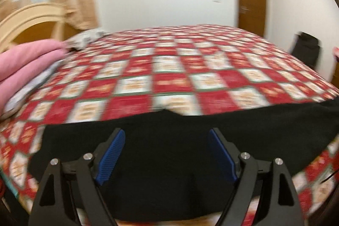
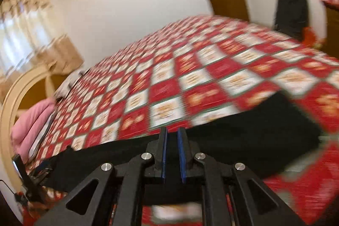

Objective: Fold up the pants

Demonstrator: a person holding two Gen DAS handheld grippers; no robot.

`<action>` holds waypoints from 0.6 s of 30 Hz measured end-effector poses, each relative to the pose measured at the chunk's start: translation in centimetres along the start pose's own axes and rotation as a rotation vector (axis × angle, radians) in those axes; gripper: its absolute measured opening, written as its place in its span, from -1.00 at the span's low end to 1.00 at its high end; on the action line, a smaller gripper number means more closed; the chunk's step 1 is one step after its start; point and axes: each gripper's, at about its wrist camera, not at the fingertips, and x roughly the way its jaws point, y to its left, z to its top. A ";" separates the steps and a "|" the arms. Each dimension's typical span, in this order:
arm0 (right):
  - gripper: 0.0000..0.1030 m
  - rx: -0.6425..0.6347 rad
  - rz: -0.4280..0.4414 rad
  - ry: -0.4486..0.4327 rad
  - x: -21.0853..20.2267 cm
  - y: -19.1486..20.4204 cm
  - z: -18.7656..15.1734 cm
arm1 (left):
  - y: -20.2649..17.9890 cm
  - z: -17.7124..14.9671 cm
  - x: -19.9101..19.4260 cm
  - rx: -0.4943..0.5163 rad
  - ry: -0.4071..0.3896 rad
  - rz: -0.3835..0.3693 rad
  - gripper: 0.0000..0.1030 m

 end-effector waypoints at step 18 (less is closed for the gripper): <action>-0.80 -0.067 0.041 0.193 10.7 5.2 -2.2 | -7.0 -4.9 2.0 0.156 0.086 -0.136 0.74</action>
